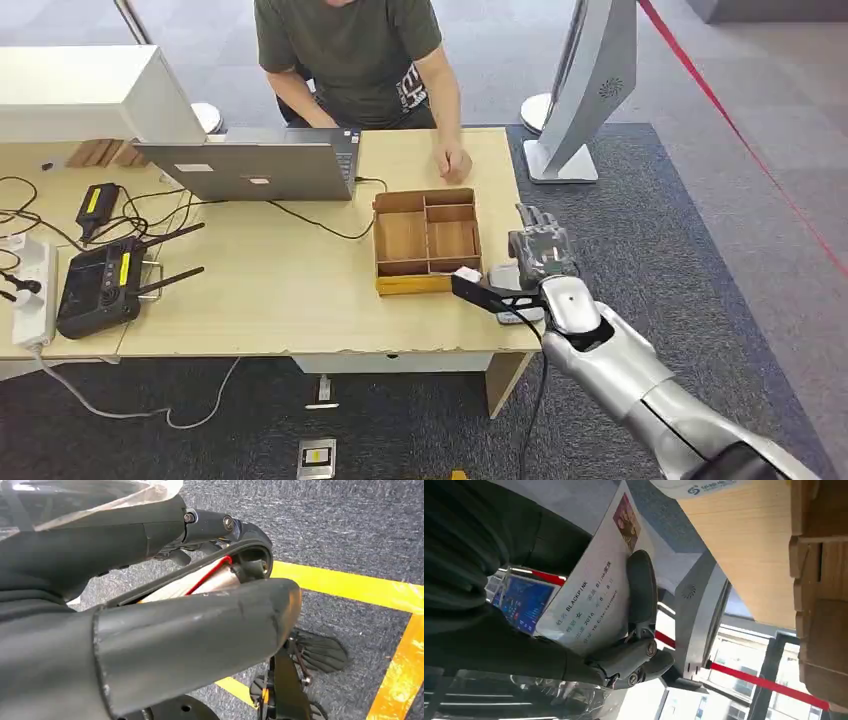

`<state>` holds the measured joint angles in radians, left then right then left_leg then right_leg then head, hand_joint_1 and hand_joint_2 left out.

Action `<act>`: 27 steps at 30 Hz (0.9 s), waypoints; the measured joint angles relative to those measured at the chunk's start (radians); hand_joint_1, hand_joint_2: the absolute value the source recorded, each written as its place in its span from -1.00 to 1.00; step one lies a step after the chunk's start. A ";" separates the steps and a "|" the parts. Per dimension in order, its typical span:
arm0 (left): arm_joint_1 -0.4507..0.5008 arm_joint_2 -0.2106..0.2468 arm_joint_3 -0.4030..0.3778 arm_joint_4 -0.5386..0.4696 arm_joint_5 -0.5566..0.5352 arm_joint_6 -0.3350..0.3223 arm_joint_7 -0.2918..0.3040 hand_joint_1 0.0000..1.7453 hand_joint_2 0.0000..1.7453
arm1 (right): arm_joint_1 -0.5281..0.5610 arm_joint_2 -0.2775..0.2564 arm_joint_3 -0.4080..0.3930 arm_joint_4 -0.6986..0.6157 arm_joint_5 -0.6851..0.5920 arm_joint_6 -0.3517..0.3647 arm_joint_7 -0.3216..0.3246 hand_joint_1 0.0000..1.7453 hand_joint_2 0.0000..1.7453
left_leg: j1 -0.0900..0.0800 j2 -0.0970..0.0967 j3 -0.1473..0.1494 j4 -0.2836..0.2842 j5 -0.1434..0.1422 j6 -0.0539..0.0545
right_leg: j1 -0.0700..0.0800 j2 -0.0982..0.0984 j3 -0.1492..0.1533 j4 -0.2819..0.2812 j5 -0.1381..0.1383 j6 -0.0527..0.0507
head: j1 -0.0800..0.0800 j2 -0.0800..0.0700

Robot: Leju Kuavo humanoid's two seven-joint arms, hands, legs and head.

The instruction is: Pass the card to the sensor for recognition and then transmit it.

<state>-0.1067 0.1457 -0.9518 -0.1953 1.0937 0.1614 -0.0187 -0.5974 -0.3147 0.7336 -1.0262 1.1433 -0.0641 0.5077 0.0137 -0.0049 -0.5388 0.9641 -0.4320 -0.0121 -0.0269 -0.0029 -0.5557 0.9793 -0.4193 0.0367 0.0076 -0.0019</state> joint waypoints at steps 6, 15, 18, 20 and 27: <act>0.000 -0.001 0.000 0.000 0.000 0.000 -0.005 -1.00 -1.00 | 0.015 0.005 -0.009 0.010 0.010 0.003 -0.006 1.00 1.00 | 0.000 0.000 0.000 0.000 0.000 0.000 | 0.000 0.000 0.000 0.000 0.000 0.000 | 0.000 0.000; 0.000 -0.001 0.000 0.000 0.001 0.005 -0.009 -1.00 -1.00 | 0.036 0.018 -0.035 0.018 0.036 0.005 -0.021 1.00 1.00 | 0.000 0.000 0.000 0.000 0.000 0.000 | 0.000 0.000 0.000 0.000 0.000 0.000 | 0.000 0.000; 0.000 -0.001 0.000 0.000 0.003 0.006 -0.009 -1.00 -1.00 | 0.041 0.024 -0.042 0.019 0.042 0.005 -0.028 1.00 1.00 | 0.000 0.000 0.000 0.000 0.000 0.000 | 0.000 0.000 0.000 0.000 0.000 0.000 | 0.000 0.000; 0.000 -0.001 0.000 0.000 0.004 0.006 -0.009 -1.00 -1.00 | 0.047 0.031 -0.047 0.020 0.043 0.005 -0.031 1.00 1.00 | 0.000 0.000 0.000 0.000 0.000 0.000 | 0.000 0.000 0.000 0.000 0.000 0.000 | 0.000 0.000; 0.000 -0.001 0.000 0.000 0.006 0.007 -0.012 -1.00 -1.00 | 0.054 0.044 -0.053 0.024 0.051 0.006 -0.035 1.00 1.00 | 0.000 0.000 0.000 0.000 0.000 0.000 | 0.000 0.000 0.000 0.000 0.000 0.000 | 0.000 0.000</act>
<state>-0.1068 0.1446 -0.9518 -0.1953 1.0998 0.1682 -0.0309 -0.5438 -0.2708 0.6802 -1.0018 1.1940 -0.0580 0.4723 0.0137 -0.0048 -0.5387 0.9640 -0.4320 -0.0121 -0.0269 -0.0029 -0.5557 0.9793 -0.4193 0.0367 0.0076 -0.0019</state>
